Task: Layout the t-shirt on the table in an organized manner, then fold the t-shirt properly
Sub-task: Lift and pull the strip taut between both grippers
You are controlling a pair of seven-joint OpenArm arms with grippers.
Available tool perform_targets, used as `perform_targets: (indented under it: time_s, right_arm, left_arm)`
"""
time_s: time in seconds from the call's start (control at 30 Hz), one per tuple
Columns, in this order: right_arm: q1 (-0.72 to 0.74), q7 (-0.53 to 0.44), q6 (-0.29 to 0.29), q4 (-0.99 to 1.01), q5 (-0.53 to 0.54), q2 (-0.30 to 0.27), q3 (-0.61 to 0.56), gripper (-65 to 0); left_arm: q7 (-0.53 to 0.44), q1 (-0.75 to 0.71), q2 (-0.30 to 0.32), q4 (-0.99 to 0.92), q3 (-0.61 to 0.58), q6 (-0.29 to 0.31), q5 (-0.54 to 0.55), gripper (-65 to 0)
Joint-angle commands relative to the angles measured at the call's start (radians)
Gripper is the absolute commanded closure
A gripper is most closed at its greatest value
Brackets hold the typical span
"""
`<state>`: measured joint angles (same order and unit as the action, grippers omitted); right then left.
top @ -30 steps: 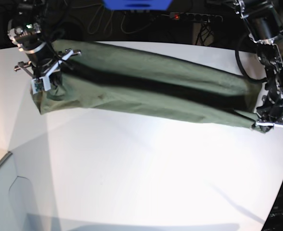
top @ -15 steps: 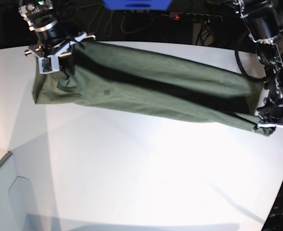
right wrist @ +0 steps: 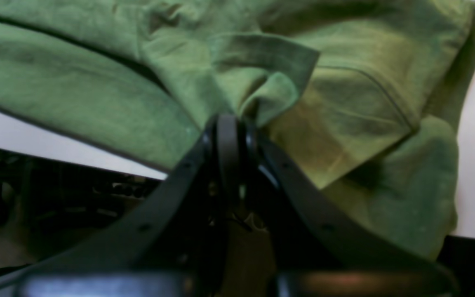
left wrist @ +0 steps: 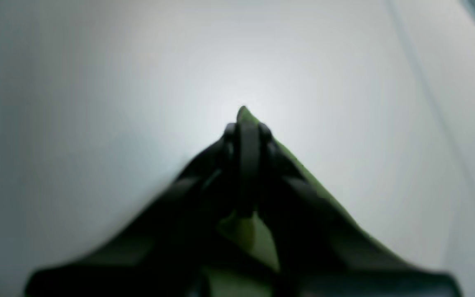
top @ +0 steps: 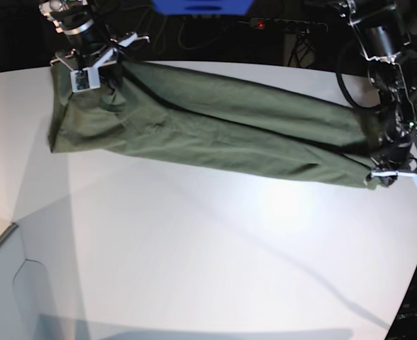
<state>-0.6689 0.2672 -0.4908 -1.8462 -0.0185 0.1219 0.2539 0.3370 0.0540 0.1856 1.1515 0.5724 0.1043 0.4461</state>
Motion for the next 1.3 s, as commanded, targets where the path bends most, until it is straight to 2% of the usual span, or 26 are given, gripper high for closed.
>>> perform_targets:
  time_s: [0.0, 0.07, 0.2, 0.27, 0.43, 0.7, 0.87, 1.27]
  right_arm:
    - [-0.019, -0.021, 0.002, -0.025, 0.013, -0.003, 0.002, 0.0]
    - [-0.025, -0.021, -0.009, -0.03, 0.013, -0.003, 0.002, 0.0]
    - [-0.044, -0.021, -0.088, -0.031, 0.012, -0.003, 0.006, 0.0]
    - [-0.058, -0.021, -0.099, -0.033, 0.012, -0.003, 0.006, 0.0]
    - [-0.058, -0.021, -0.102, -0.014, 0.012, -0.006, 0.006, 0.0]
    - [-0.048, -0.021, -0.102, 0.013, 0.012, -0.051, 0.009, 0.0]
    - [-0.019, -0.021, -0.099, 0.059, 0.012, -0.052, 0.011, 0.0]
    - [0.05, -0.018, -0.099, 0.112, 0.012, -0.051, 0.1, 0.0]
  left_arm:
    - [-0.039, 0.025, 0.018, 0.002, -0.013, 0.004, 0.003, -0.2]
    - [-0.071, 0.025, 0.022, -0.003, -0.05, 0.004, 0.003, -0.2]
    - [-0.103, 0.025, 0.039, -0.009, -0.105, 0.004, 0.003, -0.2]
    - [-0.128, 0.025, 0.039, -0.011, -0.119, 0.004, 0.003, -0.2]
    - [-0.144, 0.039, 0.039, -0.011, -0.116, 0.004, -0.002, -0.2]
    - [-0.148, 0.027, 0.041, -0.011, -0.113, 0.004, -0.003, -0.2]
    - [-0.149, 0.004, 0.059, -0.015, -0.113, 0.004, 0.003, -0.2]
    - [-0.151, -0.05, 0.064, -0.046, -0.111, 0.004, 0.003, -0.2]
